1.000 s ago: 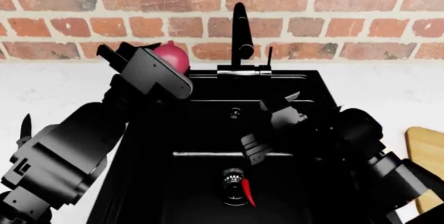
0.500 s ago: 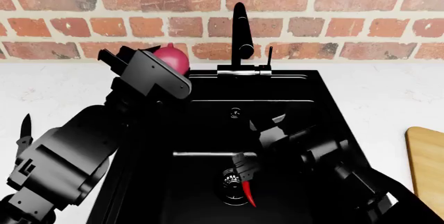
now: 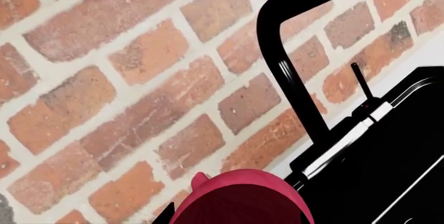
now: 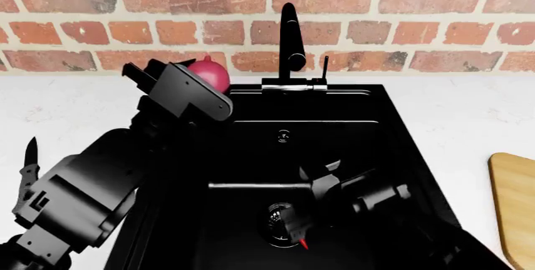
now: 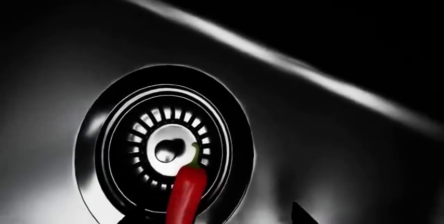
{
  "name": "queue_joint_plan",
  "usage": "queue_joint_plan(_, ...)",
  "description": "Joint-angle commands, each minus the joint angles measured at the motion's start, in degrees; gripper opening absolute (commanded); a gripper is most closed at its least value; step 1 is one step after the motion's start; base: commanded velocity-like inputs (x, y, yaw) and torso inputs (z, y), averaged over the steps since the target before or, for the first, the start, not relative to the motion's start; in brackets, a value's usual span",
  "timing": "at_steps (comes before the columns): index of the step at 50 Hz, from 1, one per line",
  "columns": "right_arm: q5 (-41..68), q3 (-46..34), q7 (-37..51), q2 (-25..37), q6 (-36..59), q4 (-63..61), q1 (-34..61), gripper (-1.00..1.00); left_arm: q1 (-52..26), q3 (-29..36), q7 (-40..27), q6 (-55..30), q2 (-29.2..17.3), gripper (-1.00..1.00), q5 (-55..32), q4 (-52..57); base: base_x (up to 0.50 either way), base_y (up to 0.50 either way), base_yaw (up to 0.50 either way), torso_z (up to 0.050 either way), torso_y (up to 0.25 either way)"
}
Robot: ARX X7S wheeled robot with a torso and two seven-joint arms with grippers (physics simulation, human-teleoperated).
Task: Pick the vegetables from the sink and place them on the cutting board.
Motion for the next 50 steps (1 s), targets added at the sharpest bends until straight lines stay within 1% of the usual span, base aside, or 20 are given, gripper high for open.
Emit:
queue_joint_plan(1, -0.24, -0.89, -1.85, -0.61, 0.29, 1.96, -0.75, 1.0, -0.22, -0.04, -0.61, 0.32, 0.23, -1.0, -0.49, -0.39, 0.0, 0.0, 0.0, 0.0, 0.0)
queue_joint_plan(9, -0.81, -1.53, -3.55, -1.61, -0.64, 4.18, -1.01, 1.0, -0.32, 0.05, -0.68, 0.06, 0.13, -1.0, -0.45, -0.18, 0.0, 0.0, 0.0, 0.0, 0.0)
queue_joint_plan(14, -1.6, -1.93, -5.68, -3.06, -2.76, 7.81, -1.0, 1.0, -0.31, 0.09, -0.69, -0.19, 0.08, -1.0, -0.54, 0.06, 0.0, 0.0, 0.0, 0.0, 0.0)
queue_joint_plan(22, -4.93, -4.16, -13.08, -9.44, -9.22, 21.93, -0.41, 1.0, -0.33, 0.16, -0.54, 0.15, 0.16, -1.0, -0.53, -0.55, 0.0, 0.0, 0.0, 0.0, 0.001)
queue_joint_plan(34, 0.26, -9.25, -13.11, -9.6, -10.2, 22.25, -2.22, 1.0, -0.07, 0.14, -0.54, 0.62, 0.03, -1.0, -0.5, -1.11, 0.01, 0.0, 0.0, 0.0, 0.0)
queue_joint_plan(43, 2.37, -10.89, -13.18, -9.6, -10.94, 22.61, -3.23, 1.0, 0.02, 0.27, -0.55, 0.97, 0.18, -1.0, -0.37, -1.81, 0.01, 0.0, 0.0, 0.0, 0.0)
queue_joint_plan(44, 2.53, -11.4, -13.2, -9.6, -11.24, 22.57, -3.27, -1.0, 0.04, 0.3, -0.55, 1.03, 0.22, -1.0, -0.36, -1.92, 0.0, 0.0, 0.0, 0.0, 0.0)
queue_joint_plan(47, 3.24, -12.25, -13.02, -9.6, -11.7, 22.63, -3.14, -1.0, 0.06, 0.31, -0.57, 1.06, 0.26, -1.0, -0.37, -1.96, 0.0, 0.0, 0.0, 0.0, 0.0)
queue_joint_plan(50, 1.73, -10.23, -12.59, -9.58, -11.52, 22.7, -2.85, -1.0, -0.02, 0.29, -0.57, 1.05, 0.26, -1.0, -0.38, -2.05, 0.0, 0.0, 0.0, 0.0, 0.0)
